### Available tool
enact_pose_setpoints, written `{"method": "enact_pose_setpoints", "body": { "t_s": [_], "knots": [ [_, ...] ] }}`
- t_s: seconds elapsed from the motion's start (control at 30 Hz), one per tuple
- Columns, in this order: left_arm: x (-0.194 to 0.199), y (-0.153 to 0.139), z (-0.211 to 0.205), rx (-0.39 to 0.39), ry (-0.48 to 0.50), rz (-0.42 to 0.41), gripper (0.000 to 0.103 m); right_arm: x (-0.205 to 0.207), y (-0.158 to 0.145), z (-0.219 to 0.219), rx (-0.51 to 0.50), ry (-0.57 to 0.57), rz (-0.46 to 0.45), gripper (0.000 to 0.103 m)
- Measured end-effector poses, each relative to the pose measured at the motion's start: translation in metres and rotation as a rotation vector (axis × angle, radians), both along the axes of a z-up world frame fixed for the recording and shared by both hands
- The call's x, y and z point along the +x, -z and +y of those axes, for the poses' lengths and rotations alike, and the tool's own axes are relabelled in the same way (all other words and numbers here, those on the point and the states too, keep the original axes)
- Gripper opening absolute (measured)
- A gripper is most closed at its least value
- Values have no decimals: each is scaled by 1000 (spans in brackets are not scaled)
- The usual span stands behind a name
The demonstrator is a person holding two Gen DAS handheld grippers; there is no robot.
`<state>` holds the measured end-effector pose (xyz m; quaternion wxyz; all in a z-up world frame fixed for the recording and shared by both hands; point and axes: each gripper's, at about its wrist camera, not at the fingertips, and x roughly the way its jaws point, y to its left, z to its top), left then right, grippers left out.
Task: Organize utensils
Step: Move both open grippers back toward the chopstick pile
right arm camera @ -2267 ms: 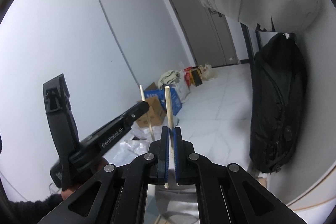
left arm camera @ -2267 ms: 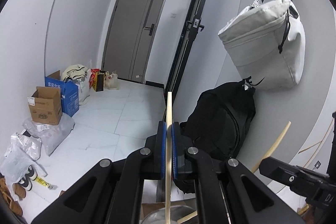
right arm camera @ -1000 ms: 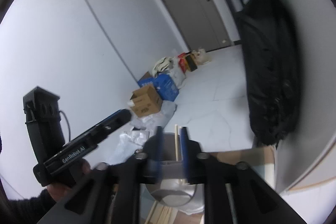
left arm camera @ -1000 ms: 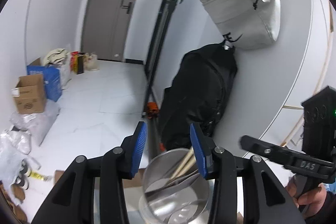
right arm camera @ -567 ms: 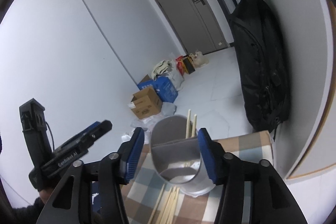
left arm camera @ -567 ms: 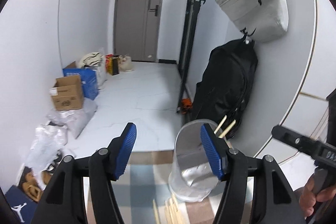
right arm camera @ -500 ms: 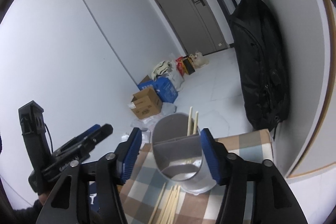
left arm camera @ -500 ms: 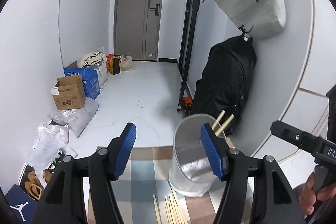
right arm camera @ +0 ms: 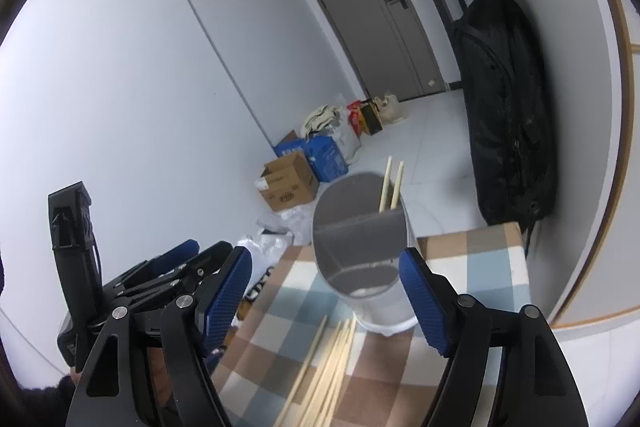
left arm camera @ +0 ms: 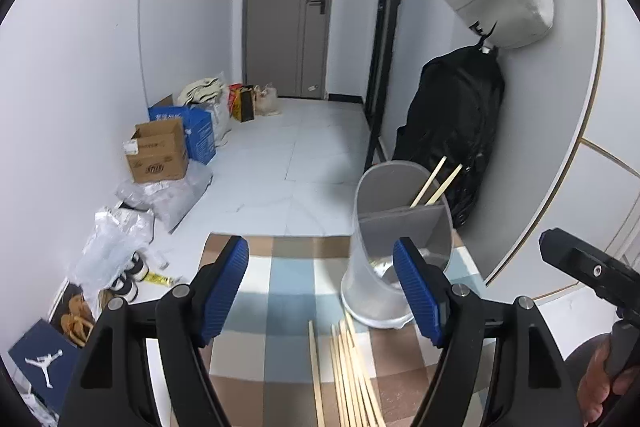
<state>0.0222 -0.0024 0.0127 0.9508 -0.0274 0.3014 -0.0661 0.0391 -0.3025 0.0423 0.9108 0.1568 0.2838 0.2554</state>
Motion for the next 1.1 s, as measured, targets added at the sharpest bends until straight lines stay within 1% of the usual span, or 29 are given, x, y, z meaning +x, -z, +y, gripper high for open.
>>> {"method": "enact_pose_setpoints", "body": {
  "t_s": [0.1,0.2,0.27,0.33,0.4,0.47,0.6,0.67,0.7,0.8,0.87,1.1],
  "knots": [
    [-7,13,7,-7,-24,15,71,-4,12,5,-28,-13,17,76],
    [-9,23,13,1,-33,33,79,-6,26,13,-77,-31,32,76],
    [-9,27,17,3,-42,40,81,-7,33,18,-97,-46,37,77],
    [-7,35,21,8,-52,73,84,-7,39,20,-98,-55,43,78],
    [-3,45,26,14,-61,123,85,-7,44,21,-92,-59,52,81],
    [1,55,31,18,-63,165,85,-7,46,20,-94,-48,51,87],
    [7,74,36,25,-36,242,85,-4,48,20,-78,-46,48,92],
    [10,82,33,52,-17,284,85,-2,49,21,-82,-48,42,100],
    [10,85,31,68,-8,303,85,0,51,22,-89,-46,43,101],
    [12,95,24,118,17,359,85,5,57,24,-86,-46,65,102],
    [13,100,21,109,34,395,85,10,60,23,-79,-41,82,103],
    [25,113,19,108,26,484,85,13,63,17,-65,-35,103,103]
  ]
}}
